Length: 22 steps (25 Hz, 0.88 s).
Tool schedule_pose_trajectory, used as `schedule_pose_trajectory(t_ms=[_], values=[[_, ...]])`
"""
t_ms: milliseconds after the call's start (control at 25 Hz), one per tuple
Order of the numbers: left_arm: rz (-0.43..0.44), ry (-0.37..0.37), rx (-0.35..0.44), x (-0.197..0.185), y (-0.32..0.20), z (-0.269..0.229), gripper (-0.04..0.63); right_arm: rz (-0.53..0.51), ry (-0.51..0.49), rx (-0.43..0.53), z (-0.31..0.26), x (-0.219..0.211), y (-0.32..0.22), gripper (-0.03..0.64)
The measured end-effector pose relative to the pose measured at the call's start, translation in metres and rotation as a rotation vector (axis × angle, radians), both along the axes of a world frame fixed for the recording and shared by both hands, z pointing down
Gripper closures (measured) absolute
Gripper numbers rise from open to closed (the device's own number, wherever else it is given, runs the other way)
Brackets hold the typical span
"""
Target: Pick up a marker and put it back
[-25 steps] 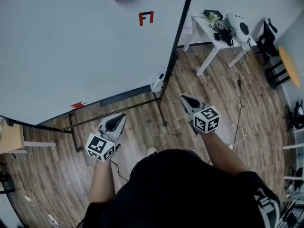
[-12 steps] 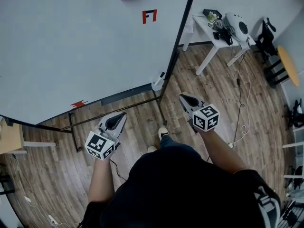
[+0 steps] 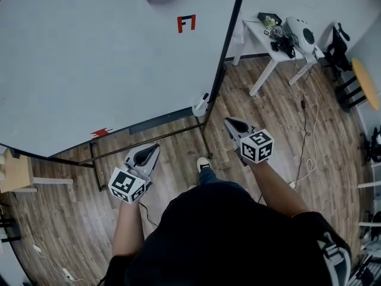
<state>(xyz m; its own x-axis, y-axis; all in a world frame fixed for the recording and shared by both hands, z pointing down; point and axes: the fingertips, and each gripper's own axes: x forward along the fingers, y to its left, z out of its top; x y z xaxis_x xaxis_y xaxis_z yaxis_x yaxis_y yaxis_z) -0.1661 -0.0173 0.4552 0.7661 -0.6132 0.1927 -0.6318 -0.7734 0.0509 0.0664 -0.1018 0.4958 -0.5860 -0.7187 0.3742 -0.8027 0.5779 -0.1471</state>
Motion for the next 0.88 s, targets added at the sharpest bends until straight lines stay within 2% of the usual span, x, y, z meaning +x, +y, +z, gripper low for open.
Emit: schedule_pose_trajectory(t_ms=[880], values=[[-0.034,-0.051,-0.057,0.031,-0.071,0.011,0.583,-0.016,-0.008,-0.068,0.032,0.023,-0.083,0.621]])
